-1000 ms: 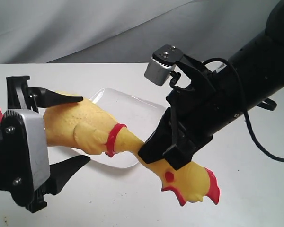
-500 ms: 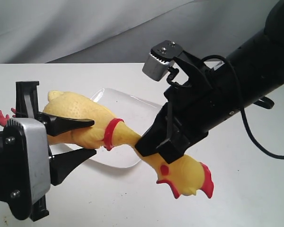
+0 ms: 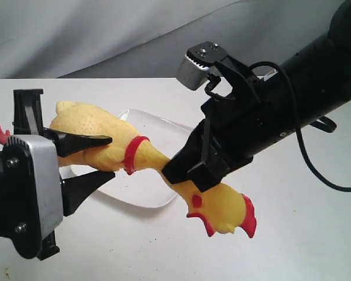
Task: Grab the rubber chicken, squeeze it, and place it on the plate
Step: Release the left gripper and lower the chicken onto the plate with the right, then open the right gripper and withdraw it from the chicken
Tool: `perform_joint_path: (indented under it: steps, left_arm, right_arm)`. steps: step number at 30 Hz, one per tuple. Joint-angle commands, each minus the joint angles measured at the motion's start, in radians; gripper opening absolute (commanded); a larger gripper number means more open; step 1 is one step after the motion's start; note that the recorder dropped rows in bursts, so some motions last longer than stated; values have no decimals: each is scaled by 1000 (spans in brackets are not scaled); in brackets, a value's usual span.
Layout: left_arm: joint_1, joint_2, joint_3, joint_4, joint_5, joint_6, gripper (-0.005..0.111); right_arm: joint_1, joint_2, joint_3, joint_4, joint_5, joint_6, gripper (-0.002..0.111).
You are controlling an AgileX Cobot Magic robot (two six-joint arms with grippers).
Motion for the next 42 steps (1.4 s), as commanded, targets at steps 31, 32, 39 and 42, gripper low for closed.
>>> perform_joint_path:
  steps: [31,32,39,42]
  left_arm:
    - [4,-578,-29,-652,309,-156,103]
    - [4,-578,-29,-652,309,-156,103]
    - [4,-578,-29,-652,330,-156,103]
    - [4,-578,-29,-652,371,-156,103]
  right_arm:
    - [103,508,-5,-109,-942,-204,1]
    - [103,508,-5,-109,-931,-201,4]
    - [101,478,-5,-119,-870,-199,54]
    - [101,390,-5,-147,-816,-199,57]
